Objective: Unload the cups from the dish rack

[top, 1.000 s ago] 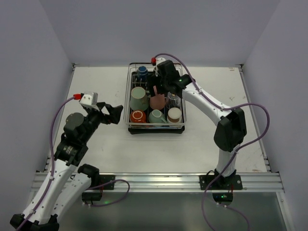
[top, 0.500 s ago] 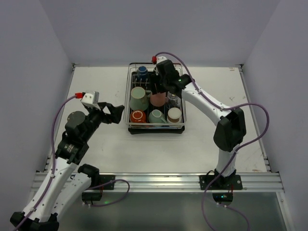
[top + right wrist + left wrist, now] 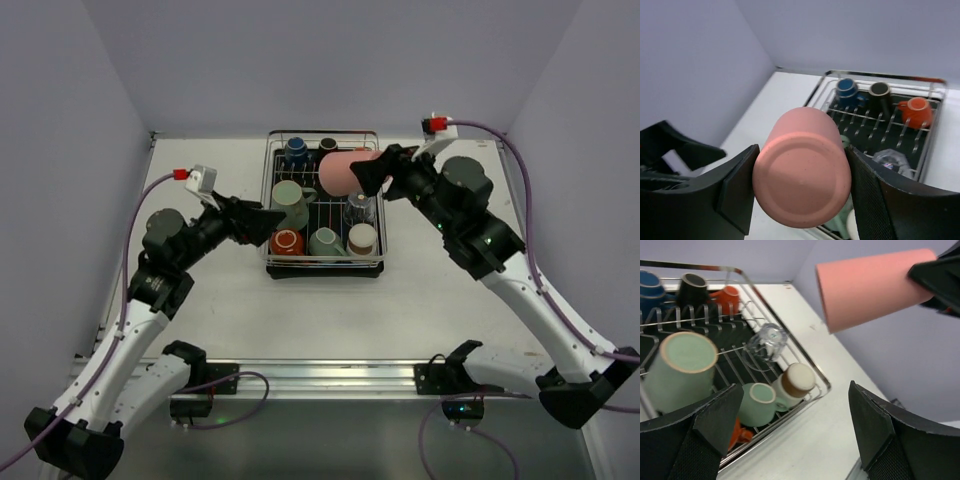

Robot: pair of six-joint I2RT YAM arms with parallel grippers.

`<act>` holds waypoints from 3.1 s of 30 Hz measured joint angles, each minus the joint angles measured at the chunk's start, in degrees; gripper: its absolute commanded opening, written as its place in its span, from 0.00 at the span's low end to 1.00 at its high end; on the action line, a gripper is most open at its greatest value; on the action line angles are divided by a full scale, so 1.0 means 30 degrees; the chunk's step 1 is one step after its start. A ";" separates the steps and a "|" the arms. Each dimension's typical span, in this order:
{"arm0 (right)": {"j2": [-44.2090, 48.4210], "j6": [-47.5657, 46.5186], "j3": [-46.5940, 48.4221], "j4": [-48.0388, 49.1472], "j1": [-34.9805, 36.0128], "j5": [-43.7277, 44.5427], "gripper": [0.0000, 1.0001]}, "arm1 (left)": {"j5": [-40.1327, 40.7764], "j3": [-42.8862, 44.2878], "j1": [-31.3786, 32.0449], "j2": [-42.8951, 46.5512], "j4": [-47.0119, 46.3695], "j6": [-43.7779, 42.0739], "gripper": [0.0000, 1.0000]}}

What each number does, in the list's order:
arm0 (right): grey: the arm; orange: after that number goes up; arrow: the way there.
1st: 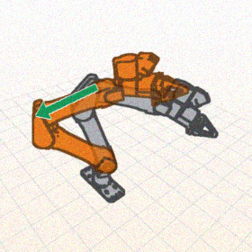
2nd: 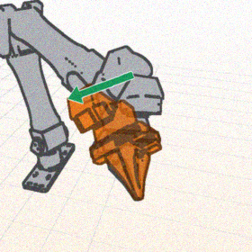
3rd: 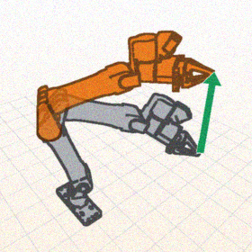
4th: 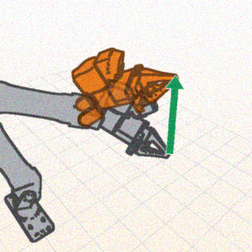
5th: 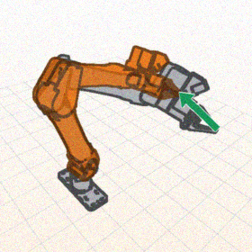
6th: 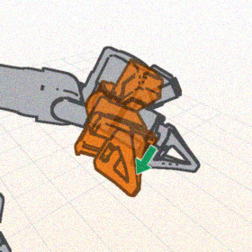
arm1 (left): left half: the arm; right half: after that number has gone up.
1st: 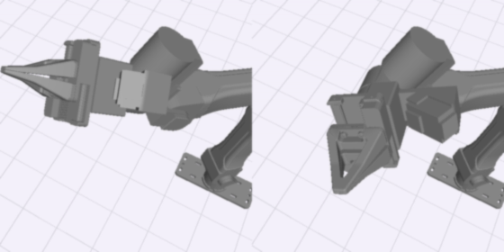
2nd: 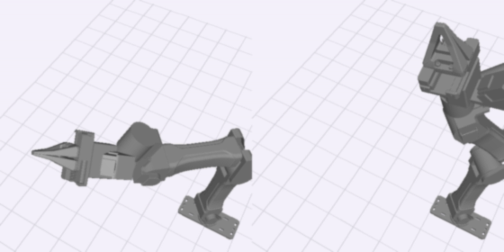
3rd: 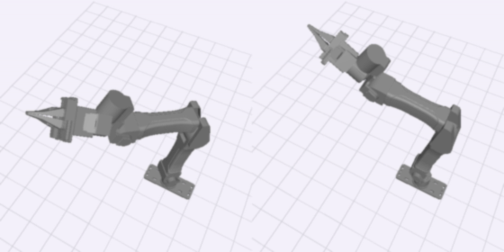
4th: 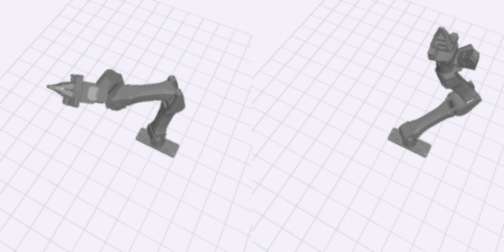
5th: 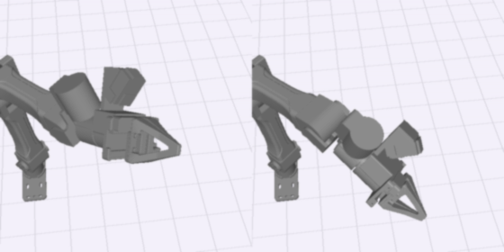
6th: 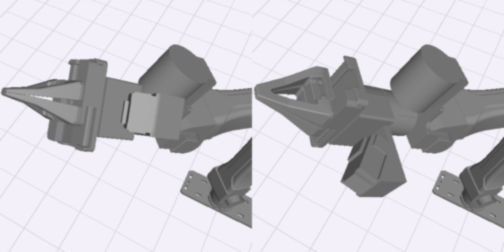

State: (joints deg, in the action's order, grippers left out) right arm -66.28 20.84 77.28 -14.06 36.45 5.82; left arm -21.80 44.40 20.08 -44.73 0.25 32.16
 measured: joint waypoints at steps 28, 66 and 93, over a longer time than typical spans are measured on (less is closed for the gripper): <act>-0.1872 1.3624 -0.8444 1.4630 -0.1078 -1.0273 0.99 | -0.3738 0.0087 0.0226 -0.1778 -0.6186 0.7118 0.00; 0.4437 0.4189 -1.0950 0.1392 -0.0488 -0.6251 0.99 | 1.2837 1.8287 -0.5850 -2.3467 1.7544 -0.6178 0.00; 0.1428 0.3206 -0.8524 0.0415 0.0597 -0.5246 0.98 | 1.1606 1.5234 -0.7308 -1.9875 1.5016 -0.5945 0.85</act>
State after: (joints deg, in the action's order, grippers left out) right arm -62.00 30.46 51.70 -12.82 38.24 -9.91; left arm 13.02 90.11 -1.85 -104.36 45.30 14.33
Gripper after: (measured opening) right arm 0.989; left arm 0.793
